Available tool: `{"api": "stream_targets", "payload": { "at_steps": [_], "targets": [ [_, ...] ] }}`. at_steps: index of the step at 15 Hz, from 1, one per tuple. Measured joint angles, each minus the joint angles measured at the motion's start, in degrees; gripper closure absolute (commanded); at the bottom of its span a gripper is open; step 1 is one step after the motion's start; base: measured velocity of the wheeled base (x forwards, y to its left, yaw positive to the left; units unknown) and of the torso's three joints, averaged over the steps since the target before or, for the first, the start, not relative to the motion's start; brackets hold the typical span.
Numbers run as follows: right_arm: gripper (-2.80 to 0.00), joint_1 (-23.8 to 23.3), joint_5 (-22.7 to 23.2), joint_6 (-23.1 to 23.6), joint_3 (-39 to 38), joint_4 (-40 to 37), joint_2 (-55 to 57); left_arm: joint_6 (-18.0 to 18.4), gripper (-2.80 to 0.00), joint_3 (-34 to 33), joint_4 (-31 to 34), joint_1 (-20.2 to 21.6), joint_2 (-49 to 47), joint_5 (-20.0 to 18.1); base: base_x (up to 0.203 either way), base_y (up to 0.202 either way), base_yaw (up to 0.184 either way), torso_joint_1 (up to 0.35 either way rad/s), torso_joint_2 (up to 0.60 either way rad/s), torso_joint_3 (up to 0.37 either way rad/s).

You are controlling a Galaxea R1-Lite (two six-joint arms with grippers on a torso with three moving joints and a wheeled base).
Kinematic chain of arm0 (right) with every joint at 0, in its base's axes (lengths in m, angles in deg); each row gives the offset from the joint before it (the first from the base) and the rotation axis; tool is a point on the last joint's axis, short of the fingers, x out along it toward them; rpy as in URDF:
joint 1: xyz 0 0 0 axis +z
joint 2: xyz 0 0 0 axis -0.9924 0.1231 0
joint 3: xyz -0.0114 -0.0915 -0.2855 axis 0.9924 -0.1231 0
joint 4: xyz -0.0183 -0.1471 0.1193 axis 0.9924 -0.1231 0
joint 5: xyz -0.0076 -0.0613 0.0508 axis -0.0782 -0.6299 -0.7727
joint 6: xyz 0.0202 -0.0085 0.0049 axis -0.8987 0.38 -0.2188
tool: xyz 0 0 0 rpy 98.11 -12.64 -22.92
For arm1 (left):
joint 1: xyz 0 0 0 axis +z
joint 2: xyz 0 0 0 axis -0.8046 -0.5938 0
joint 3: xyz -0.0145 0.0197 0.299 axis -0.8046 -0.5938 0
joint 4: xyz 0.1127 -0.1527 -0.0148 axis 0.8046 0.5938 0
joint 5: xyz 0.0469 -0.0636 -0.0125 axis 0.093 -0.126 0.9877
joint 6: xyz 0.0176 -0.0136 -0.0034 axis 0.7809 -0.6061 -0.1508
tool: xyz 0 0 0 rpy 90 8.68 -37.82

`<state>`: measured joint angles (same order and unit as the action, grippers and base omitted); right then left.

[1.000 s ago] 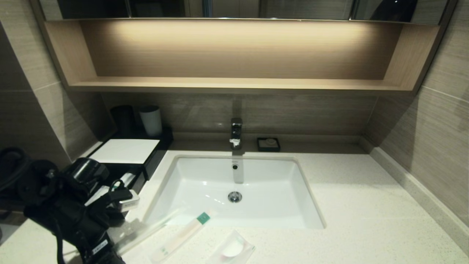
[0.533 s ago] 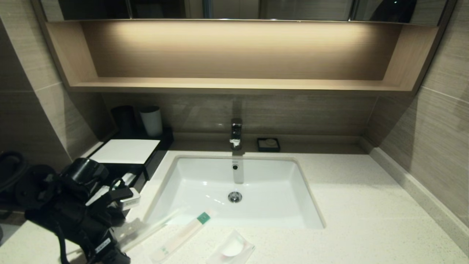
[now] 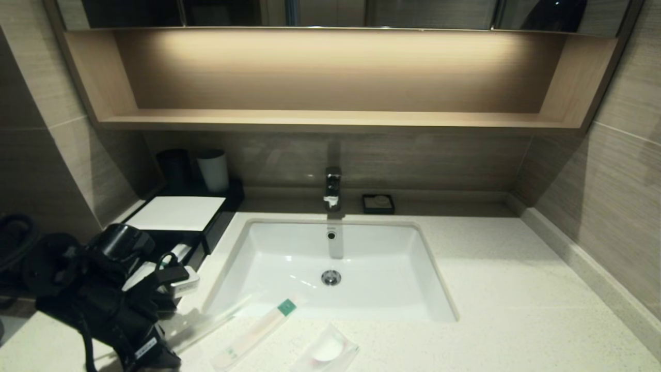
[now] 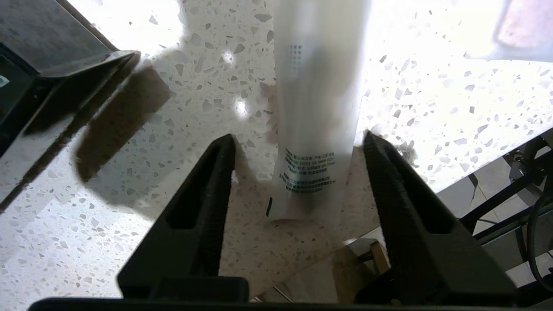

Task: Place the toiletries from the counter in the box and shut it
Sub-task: Pick up the bathroom toiletry

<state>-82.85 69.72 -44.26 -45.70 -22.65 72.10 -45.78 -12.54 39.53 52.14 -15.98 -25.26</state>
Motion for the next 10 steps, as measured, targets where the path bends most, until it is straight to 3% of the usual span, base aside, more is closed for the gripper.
{"api": "stream_targets", "payload": {
  "at_steps": [10],
  "targets": [
    [0.00,0.02,0.04,0.00,0.00,0.01,0.00,-0.94,0.00,-0.96,0.69,0.14,2.38,0.23,0.000,0.000,0.000,0.000,0.00,0.000]
  ]
}}
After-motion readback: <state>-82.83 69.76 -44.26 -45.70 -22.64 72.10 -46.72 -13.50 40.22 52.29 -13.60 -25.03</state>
